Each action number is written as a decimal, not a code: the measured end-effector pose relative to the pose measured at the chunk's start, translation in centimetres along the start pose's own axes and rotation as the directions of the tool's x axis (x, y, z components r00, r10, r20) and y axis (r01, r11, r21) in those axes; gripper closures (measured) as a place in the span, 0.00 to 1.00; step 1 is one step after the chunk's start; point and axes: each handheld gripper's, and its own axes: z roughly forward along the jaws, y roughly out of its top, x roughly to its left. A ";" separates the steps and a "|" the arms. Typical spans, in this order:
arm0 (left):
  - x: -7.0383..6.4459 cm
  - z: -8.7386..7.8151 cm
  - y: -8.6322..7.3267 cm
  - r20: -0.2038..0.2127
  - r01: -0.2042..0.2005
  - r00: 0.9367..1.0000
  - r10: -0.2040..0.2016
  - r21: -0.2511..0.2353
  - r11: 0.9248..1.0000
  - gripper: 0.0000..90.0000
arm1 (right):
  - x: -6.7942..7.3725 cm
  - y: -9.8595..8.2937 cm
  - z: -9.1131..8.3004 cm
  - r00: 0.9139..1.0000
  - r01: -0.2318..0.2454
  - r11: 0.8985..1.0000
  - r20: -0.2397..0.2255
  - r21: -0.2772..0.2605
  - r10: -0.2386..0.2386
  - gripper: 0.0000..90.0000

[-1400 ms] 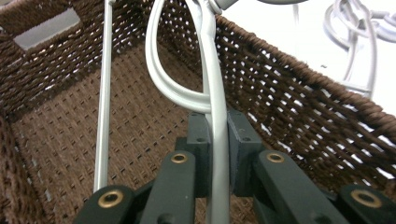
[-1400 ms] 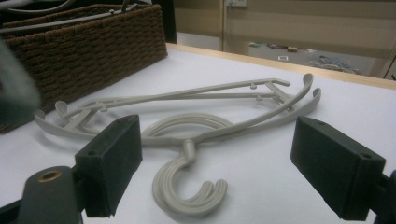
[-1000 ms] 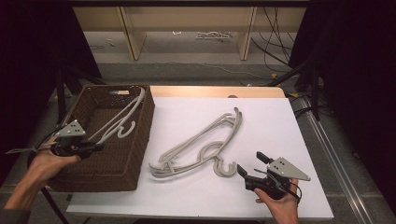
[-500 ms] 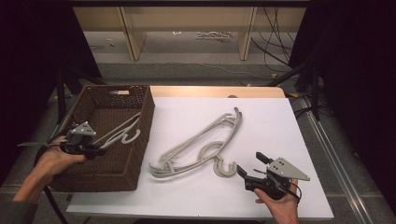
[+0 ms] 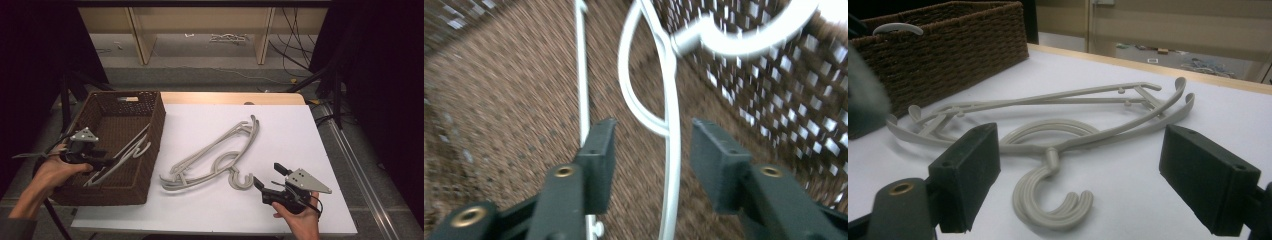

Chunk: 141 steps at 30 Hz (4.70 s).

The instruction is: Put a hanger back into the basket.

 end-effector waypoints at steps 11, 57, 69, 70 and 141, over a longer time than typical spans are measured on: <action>-4.7 -2.2 2.4 -0.014 0.002 1.000 -0.006 -0.244 0.970 0.36 | 0.0 0.1 -0.1 1.000 -0.004 1.000 -0.003 -0.005 0.004 0.19; -20.2 6.3 4.8 0.169 0.013 0.981 0.094 -0.542 0.840 0.19 | -0.1 0.3 -0.2 1.000 0.030 0.999 0.002 -0.035 -0.030 0.19; -20.8 8.0 3.8 0.175 -0.003 0.978 0.115 -0.538 0.843 0.18 | -0.2 0.3 -0.3 0.999 0.031 0.998 -0.010 -0.055 -0.032 0.19; -20.9 8.2 3.8 0.175 -0.008 0.977 0.122 -0.538 0.843 0.18 | -0.2 0.3 -0.3 0.999 0.033 0.998 -0.009 -0.058 -0.033 0.19; -22.9 18.5 8.1 0.109 -0.352 0.931 0.349 0.007 0.936 0.86 | 0.5 0.1 -0.1 0.999 0.011 1.000 -0.036 -0.015 -0.011 0.19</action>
